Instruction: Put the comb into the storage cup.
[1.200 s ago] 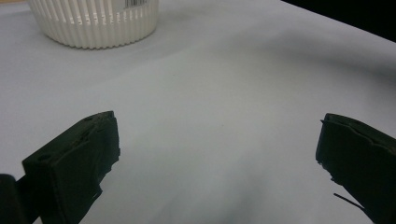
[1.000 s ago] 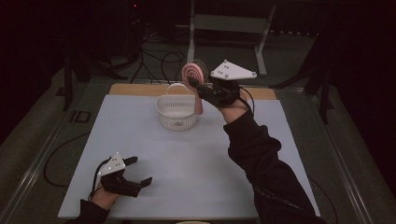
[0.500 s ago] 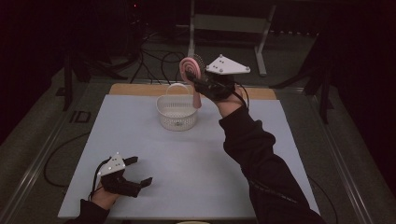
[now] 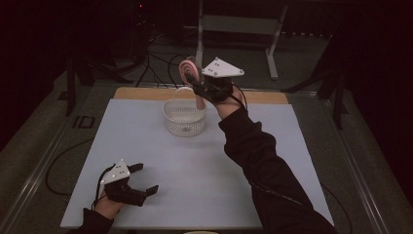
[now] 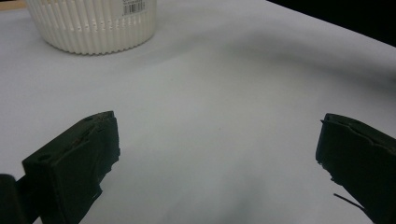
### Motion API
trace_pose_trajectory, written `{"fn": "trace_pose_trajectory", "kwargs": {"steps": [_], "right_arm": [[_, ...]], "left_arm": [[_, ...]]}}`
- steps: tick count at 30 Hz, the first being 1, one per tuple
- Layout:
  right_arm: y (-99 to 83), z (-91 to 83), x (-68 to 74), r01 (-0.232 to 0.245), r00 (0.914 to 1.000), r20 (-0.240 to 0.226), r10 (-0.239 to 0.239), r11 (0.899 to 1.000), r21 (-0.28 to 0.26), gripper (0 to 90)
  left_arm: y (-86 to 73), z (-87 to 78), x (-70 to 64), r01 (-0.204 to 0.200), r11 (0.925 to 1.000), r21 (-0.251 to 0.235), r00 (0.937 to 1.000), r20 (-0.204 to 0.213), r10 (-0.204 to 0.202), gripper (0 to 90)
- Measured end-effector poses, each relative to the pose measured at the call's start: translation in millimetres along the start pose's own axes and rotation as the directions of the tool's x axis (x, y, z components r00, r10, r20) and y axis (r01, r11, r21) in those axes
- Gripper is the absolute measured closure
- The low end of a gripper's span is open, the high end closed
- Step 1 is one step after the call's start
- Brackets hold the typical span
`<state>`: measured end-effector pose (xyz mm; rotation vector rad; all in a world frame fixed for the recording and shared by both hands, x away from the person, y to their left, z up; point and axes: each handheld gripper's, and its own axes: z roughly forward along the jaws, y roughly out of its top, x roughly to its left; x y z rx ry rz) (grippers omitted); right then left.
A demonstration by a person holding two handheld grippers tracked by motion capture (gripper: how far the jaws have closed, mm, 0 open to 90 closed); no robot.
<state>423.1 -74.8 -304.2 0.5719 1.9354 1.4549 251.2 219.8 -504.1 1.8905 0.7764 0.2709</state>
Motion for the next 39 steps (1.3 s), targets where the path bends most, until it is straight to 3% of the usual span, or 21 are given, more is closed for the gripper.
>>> {"fn": "trace_pose_trajectory", "kwargs": {"steps": [13,39], "right_arm": [[-15.1,26.3,13.7,0.061,0.9980,0.012,-0.061,0.998,0.031,64.1],[-46.4,55.0,19.4,0.080,0.9967,0.011,-0.081,0.994,0.075,64.0]], "left_arm": [[0.2,-1.2,-0.3,-0.006,1.0000,-0.001,1.0000,0.003,0.006,0.4],[0.0,-2.2,0.0,-0.009,1.0000,-0.001,0.9999,0.010,0.009,0.4]]}}
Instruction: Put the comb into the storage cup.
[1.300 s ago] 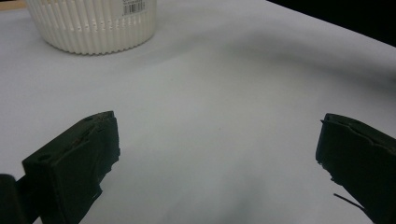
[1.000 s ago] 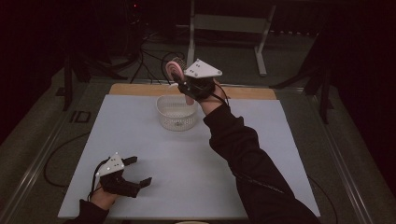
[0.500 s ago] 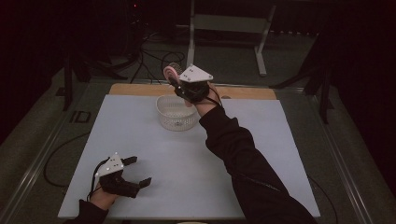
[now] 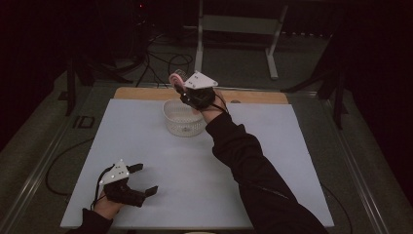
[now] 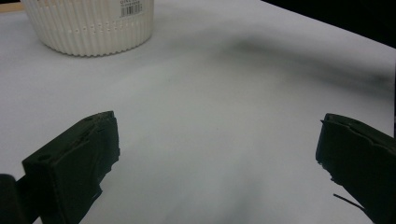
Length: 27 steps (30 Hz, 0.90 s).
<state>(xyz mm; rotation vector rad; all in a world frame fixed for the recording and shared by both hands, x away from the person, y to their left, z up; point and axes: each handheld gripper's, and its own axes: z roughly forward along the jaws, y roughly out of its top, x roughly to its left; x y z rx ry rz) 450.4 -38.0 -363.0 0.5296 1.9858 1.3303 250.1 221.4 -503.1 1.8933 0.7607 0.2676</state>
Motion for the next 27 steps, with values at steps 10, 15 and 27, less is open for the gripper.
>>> {"fn": "trace_pose_trajectory", "kwargs": {"steps": [10,15,27], "right_arm": [[-8.0,8.1,6.5,0.013,0.9999,-0.006,-0.013,1.000,0.014,64.1],[-12.3,11.7,9.6,0.020,0.9997,-0.010,-0.020,0.999,0.029,64.0],[-21.0,19.2,18.1,0.065,0.9978,-0.014,-0.065,0.996,0.055,64.0]], "left_arm": [[0.0,-0.8,-0.3,-0.001,1.0000,-0.006,1.0000,0.002,0.001,0.4],[0.0,-1.0,-0.4,-0.005,1.0000,-0.003,1.0000,0.002,0.005,0.4],[-0.4,-0.5,0.1,-0.004,1.0000,0.001,1.0000,0.004,0.004,0.4]]}}
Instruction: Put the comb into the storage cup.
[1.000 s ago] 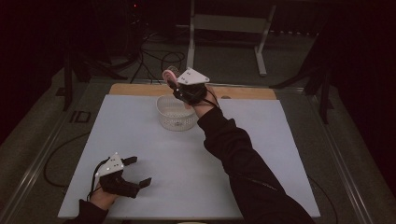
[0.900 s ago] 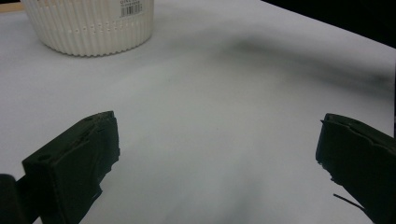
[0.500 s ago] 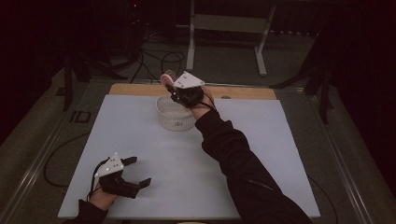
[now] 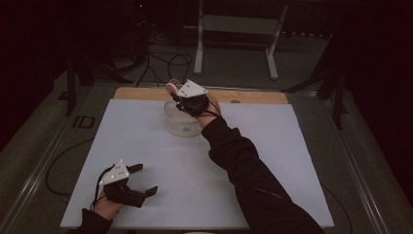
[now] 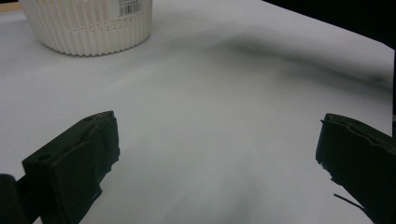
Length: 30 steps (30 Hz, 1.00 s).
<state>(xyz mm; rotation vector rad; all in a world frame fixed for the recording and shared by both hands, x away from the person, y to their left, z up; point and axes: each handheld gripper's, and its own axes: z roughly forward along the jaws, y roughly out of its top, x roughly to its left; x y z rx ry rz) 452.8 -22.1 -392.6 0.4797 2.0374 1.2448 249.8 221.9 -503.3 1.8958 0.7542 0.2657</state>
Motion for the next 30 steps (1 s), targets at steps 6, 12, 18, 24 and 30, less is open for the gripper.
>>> {"fn": "trace_pose_trajectory", "kwargs": {"steps": [6,12,18,24,30], "right_arm": [[-1.7,4.8,6.7,0.040,0.9992,-0.001,-0.040,0.999,0.017,64.1],[-3.0,9.6,11.2,0.055,0.9985,-0.001,-0.055,0.998,0.028,64.1],[-5.7,15.1,14.3,0.075,0.9972,0.000,-0.075,0.996,0.042,64.0],[-10.1,20.9,19.2,0.096,0.9953,0.005,-0.097,0.993,0.063,64.0],[-12.5,25.2,22.8,0.120,0.9925,0.015,-0.121,0.990,0.075,64.0]], "left_arm": [[-0.3,0.0,0.2,-0.001,1.0000,0.001,1.0000,0.001,0.001,0.4],[-0.5,0.0,0.2,0.001,1.0000,-0.001,1.0000,0.001,-0.001,0.4],[-0.6,0.2,0.0,0.002,1.0000,-0.002,1.0000,0.002,-0.002,0.4],[-0.9,-0.1,0.1,0.004,1.0000,-0.002,1.0000,0.002,-0.004,0.4],[-0.9,-0.1,0.2,0.005,1.0000,-0.002,1.0000,0.003,-0.005,0.4]]}}
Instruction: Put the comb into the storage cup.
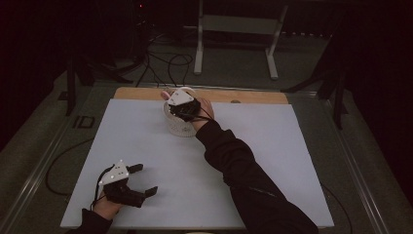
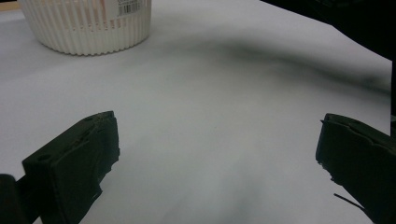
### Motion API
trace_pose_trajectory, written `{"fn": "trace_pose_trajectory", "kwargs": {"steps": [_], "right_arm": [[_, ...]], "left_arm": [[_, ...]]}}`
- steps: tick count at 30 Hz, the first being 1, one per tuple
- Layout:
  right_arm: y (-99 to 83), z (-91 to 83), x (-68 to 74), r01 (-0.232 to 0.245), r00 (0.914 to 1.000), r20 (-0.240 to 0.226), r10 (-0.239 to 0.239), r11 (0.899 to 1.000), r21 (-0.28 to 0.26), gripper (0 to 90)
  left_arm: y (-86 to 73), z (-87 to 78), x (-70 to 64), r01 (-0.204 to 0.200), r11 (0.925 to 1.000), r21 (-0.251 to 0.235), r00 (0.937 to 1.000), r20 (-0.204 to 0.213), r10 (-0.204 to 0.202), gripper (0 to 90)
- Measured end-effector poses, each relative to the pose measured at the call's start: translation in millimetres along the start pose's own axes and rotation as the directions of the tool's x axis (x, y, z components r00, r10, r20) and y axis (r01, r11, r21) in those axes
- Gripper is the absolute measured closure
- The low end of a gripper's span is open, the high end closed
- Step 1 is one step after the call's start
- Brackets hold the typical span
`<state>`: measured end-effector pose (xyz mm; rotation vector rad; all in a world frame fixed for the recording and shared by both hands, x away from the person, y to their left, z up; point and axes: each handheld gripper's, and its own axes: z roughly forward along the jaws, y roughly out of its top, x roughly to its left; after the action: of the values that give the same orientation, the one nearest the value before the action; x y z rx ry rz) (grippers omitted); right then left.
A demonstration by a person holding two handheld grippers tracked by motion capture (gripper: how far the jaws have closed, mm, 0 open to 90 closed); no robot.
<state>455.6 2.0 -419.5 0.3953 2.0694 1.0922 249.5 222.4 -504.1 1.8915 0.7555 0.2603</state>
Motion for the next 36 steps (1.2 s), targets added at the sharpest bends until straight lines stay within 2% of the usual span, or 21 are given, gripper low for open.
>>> {"fn": "trace_pose_trajectory", "kwargs": {"steps": [10,24,29,33,36], "right_arm": [[-2.6,6.5,9.0,0.046,0.9989,0.006,-0.046,0.999,0.014,64.0],[-4.6,9.4,19.2,0.017,0.9999,-0.002,-0.017,1.000,0.011,63.1],[-4.6,9.6,25.1,0.025,0.9997,-0.002,-0.025,1.000,0.006,62.3],[-4.7,9.3,30.5,0.029,0.9995,-0.013,-0.029,1.000,0.001,61.3],[-4.8,8.5,34.2,0.014,0.9996,-0.024,-0.014,1.000,-0.001,60.4]], "left_arm": [[-0.3,0.0,0.2,0.001,1.0000,0.000,1.0000,0.002,-0.001,0.4],[-0.6,0.1,-0.1,0.000,1.0000,0.003,1.0000,0.003,0.000,0.4],[-0.7,0.0,0.0,-0.002,1.0000,0.005,1.0000,0.004,0.002,0.4],[-0.7,-0.2,0.2,-0.001,1.0000,0.004,1.0000,0.004,0.001,0.4],[-0.5,-0.2,-0.2,-0.004,1.0000,0.004,1.0000,0.005,0.004,0.4]]}}
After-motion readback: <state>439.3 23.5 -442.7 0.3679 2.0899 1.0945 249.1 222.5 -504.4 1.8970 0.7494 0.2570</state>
